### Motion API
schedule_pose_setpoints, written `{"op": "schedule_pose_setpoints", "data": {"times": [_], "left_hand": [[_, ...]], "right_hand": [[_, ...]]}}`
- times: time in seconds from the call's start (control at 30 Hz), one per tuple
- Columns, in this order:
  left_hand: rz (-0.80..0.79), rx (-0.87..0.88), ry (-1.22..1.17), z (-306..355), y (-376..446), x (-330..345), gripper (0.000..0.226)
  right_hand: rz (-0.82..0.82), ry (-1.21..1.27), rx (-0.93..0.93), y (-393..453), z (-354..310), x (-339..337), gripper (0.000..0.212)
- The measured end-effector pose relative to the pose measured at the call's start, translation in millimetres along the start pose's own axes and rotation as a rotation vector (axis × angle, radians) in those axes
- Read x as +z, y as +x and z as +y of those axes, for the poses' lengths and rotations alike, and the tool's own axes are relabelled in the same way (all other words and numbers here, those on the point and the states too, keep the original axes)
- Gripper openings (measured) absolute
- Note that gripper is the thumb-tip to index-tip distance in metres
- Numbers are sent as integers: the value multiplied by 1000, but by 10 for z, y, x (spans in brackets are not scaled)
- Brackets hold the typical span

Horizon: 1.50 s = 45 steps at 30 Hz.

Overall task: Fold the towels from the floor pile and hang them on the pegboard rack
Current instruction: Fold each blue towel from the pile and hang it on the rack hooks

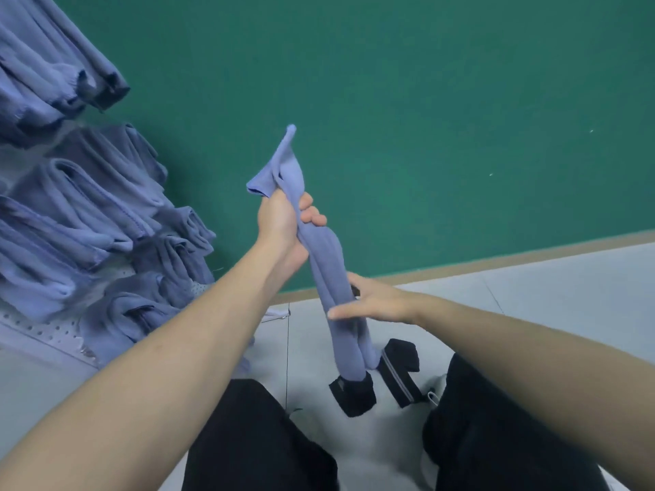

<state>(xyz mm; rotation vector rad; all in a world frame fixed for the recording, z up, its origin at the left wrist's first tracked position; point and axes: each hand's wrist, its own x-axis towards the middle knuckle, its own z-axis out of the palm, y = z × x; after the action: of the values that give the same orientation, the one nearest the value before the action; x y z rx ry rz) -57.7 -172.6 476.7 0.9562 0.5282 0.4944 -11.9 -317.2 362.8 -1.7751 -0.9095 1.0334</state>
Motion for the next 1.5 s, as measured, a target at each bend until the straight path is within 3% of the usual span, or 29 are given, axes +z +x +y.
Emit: {"op": "schedule_pose_setpoints", "data": {"times": [0.1, 0.23, 0.3, 0.37, 0.5, 0.6, 0.7, 0.77, 0.83, 0.93, 1.0, 1.07, 1.17, 1.27, 1.37, 1.5], "left_hand": [[-3, 7, 197, 83, 60, 11, 27], [-143, 154, 874, 68, 86, -163, 16], [-272, 38, 1109, -36, 85, -305, 16], [-386, -215, 1175, -168, 42, -410, 15], [-468, -645, 1022, -277, 35, -533, 31], [-480, -740, 946, -221, 49, -556, 33], [-398, -690, 751, -202, 46, -585, 41], [-356, -614, 606, -204, 43, -604, 33], [-365, -543, 497, -186, 28, -586, 18], [-422, -476, 411, -127, 19, -558, 23], [-466, -447, 353, -87, -3, -507, 27], [-503, -423, 315, -62, -14, -447, 35], [-539, -377, 259, -26, -14, -376, 44], [-509, -305, 231, 40, 11, -355, 52], [-441, -238, 240, 86, 42, -378, 43], [-412, -233, 259, 42, 19, -451, 24]], "right_hand": [[29, -174, 61, 115, 262, 53, 32], [158, 90, 130, 277, 394, -91, 30], [161, 167, 67, 317, 356, -154, 14], [172, 263, -28, 358, 283, -205, 14], [75, 366, -126, 428, 223, -243, 23], [17, 398, -196, 451, 267, -226, 23], [122, 618, -184, 415, 347, -212, 31], [174, 673, -116, 353, 438, -194, 36], [148, 546, -74, 297, 591, -158, 47], [75, 353, 17, 290, 908, -69, 86], [39, 208, 93, 314, 1039, 15, 101], [42, 144, 133, 382, 1114, 85, 87], [113, 79, 192, 469, 1153, 125, 41], [180, 4, 199, 497, 1184, 137, 19], [234, -75, 168, 504, 1227, 134, 14], [237, -182, 292, 509, 1410, 71, 21]]}}
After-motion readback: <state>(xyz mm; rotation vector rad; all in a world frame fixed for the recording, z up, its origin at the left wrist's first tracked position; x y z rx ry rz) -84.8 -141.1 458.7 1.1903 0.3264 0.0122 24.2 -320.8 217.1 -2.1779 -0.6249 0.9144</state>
